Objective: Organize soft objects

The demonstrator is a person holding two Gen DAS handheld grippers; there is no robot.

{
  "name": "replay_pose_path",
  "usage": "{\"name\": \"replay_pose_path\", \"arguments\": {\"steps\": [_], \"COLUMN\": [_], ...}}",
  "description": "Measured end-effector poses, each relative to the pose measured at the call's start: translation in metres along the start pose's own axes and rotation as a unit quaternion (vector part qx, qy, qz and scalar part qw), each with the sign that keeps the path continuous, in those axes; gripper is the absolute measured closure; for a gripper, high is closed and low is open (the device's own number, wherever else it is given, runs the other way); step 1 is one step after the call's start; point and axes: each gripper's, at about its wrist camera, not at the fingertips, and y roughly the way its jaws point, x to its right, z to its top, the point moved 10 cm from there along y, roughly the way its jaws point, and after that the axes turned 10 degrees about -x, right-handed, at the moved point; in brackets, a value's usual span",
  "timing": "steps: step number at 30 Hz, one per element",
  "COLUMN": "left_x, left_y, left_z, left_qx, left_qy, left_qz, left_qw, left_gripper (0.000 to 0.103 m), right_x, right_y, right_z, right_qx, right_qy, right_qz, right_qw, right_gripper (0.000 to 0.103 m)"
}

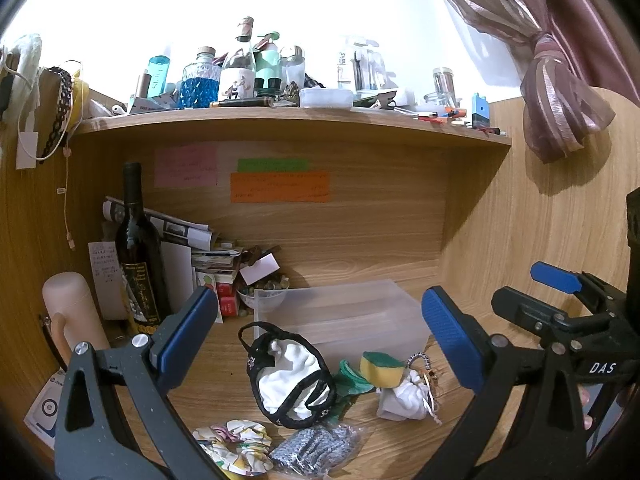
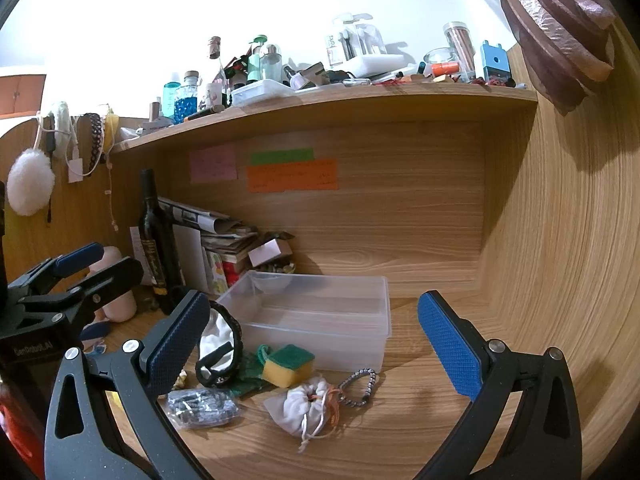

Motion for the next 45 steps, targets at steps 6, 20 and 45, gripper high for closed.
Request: {"name": "replay_pose_path", "arguments": {"steps": [6, 20, 45], "left_x": [0.000, 0.003, -0.086], "left_y": [-0.001, -0.002, 0.028], "left_z": [0.000, -0.001, -0.093], "left_qx": [-0.001, 0.000, -0.154], "left_qy": [0.000, 0.002, -0.076], "left_qz": [-0.001, -0.005, 0.065], "left_qw": [1.0000, 1.0000, 0.9830], "left_gripper": [0.000, 0.000, 0.042], "right_x": [-0.001, -0.006, 0.002], "right_y": [-0.001, -0.004, 0.054], "right_z": [-0.001, 0.000, -0.058], "right_qx": [0.001, 0.003, -0.115], "right_qy": [-0.001, -0.002, 0.019], "right_qz": [0.001, 0.008, 0.023], "right_qw": [1.000, 1.000, 0.993], "right_gripper": [0.000, 0.000, 0.051]}}
